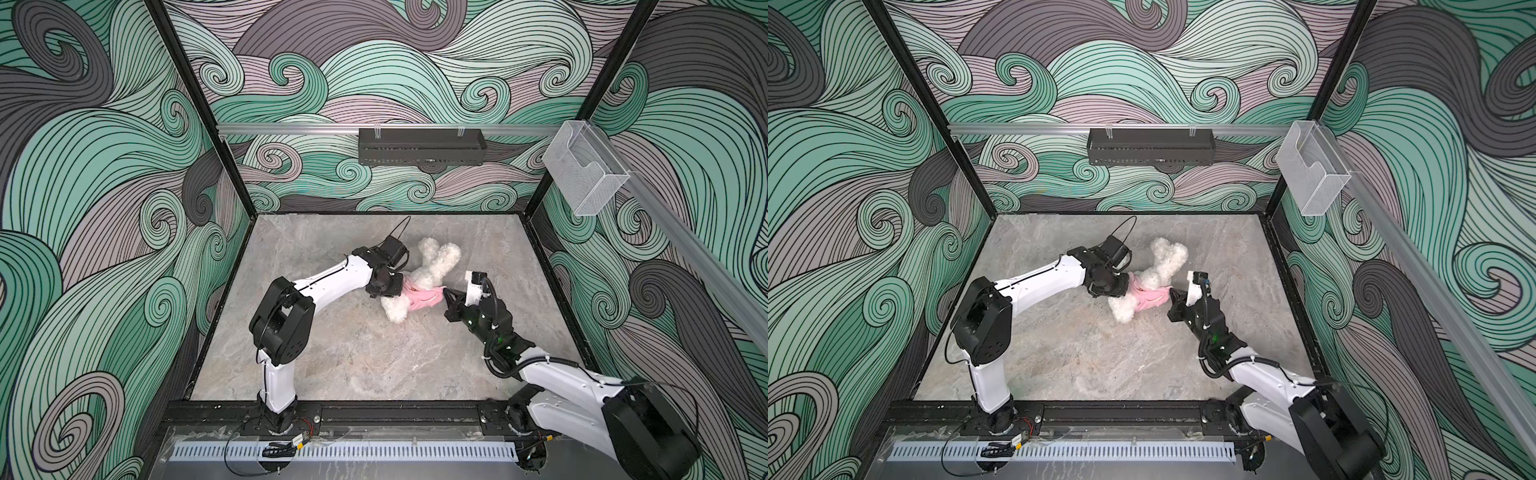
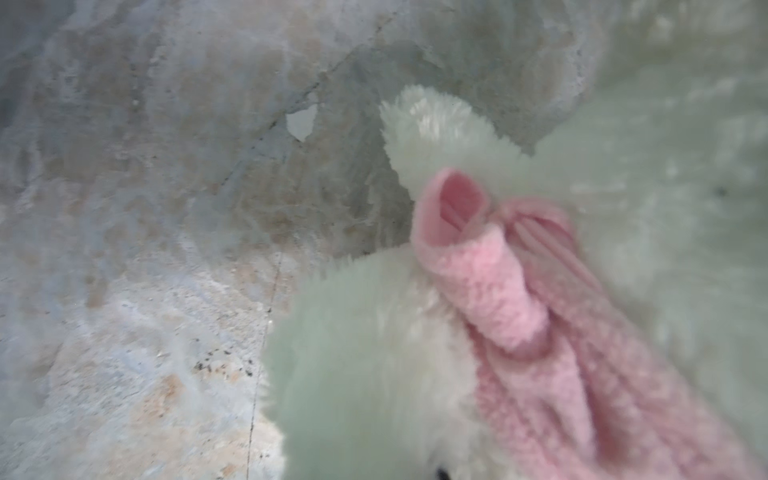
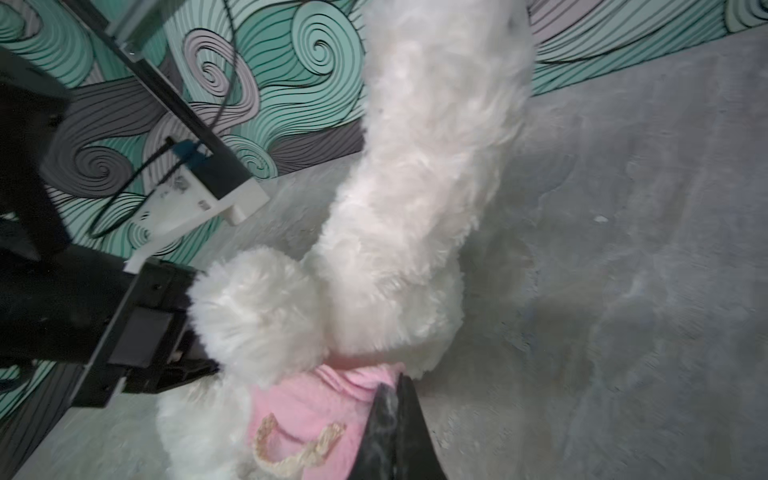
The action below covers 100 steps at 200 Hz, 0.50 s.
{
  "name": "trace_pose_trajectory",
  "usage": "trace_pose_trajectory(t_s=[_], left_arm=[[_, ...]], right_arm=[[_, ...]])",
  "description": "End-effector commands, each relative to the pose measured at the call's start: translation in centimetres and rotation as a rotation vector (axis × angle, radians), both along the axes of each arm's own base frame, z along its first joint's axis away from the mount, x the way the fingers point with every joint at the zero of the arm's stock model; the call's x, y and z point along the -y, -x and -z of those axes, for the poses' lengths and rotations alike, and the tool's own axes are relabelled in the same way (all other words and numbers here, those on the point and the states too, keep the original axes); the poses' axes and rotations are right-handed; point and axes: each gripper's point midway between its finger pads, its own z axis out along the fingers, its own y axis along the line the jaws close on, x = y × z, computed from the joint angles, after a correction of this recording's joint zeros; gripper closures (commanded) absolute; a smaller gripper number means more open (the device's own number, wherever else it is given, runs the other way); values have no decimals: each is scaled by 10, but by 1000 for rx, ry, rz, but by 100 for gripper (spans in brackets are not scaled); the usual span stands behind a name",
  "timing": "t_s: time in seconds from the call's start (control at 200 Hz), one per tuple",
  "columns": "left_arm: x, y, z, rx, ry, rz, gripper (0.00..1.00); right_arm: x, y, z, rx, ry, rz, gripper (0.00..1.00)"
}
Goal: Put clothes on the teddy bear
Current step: 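Grasp the hoodie hem with the right gripper and pull it down the bear's belly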
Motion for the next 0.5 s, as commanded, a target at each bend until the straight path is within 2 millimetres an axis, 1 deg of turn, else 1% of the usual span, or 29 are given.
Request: trace_pose_trajectory(t_s=[0.0, 0.02, 0.075, 0.135, 0.16, 0.175, 0.23, 0.255, 0.265, 0.27, 0.28, 0.295, 0.3, 0.305, 0.31, 0.315, 0.325, 0.35, 0.355, 0.375, 0.405, 0.44, 0.495], left_arm=[[-77, 19, 33, -18, -334, 40, 100], [-76, 19, 33, -11, -324, 44, 100], [-72, 18, 31, 10, -294, 57, 100], [-59, 14, 23, 44, -221, 72, 100], [-55, 12, 20, 59, -185, 73, 100], [-51, 11, 17, 68, -161, 75, 100], [-42, 6, 10, 90, -88, 72, 100], [-39, 4, 8, 96, -62, 65, 100], [-38, 2, 7, 99, -54, 62, 100], [-38, 2, 6, 99, -50, 60, 100], [-37, 1, 6, 99, -44, 57, 100], [-37, -1, 5, 98, -37, 49, 100], [-37, -1, 5, 98, -36, 47, 100], [-36, -2, 4, 98, -33, 45, 100], [-36, -2, 4, 98, -30, 43, 100], [-36, -3, 4, 98, -29, 40, 100], [-35, -4, 4, 97, -27, 37, 100], [-34, -7, 2, 100, -21, 29, 100], [-33, -7, 2, 101, -20, 28, 100], [-32, -9, 1, 103, -19, 20, 100], [-31, -14, -1, 113, -16, 5, 100], [-30, -18, -4, 124, -10, -6, 100], [-28, -26, -9, 149, 12, -29, 100]], right_arm=[[88, -22, -16, 34, -119, 444, 100], [92, -23, -10, 10, -115, 451, 100], [90, -26, -3, -13, -102, 422, 100], [84, -29, 6, -49, -70, 371, 100], [75, -32, 8, -58, -55, 311, 100], [73, -33, 9, -62, -50, 296, 100], [51, -36, 13, -83, -11, 154, 100], [37, -37, 12, -88, 3, 64, 100], [27, -35, 14, -97, 13, 6, 100], [27, -35, 14, -97, 13, 6, 100], [21, -35, 13, -99, 16, -32, 100], [12, -34, 13, -104, 16, -89, 100], [6, -32, 14, -111, 15, -127, 100], [6, -32, 14, -111, 15, -127, 100], [0, -30, 14, -113, 12, -163, 100], [0, -30, 14, -113, 12, -163, 100], [-7, -26, 17, -128, 9, -214, 100], [-16, -24, 16, -136, 8, -269, 100], [-22, -21, 17, -144, 2, -308, 100], [-31, -15, 18, -157, -4, -370, 100], [-38, -10, 19, -177, -10, -427, 98], [-47, -1, 19, -199, -16, -499, 91], [-49, 5, 15, -206, -18, -529, 81]])
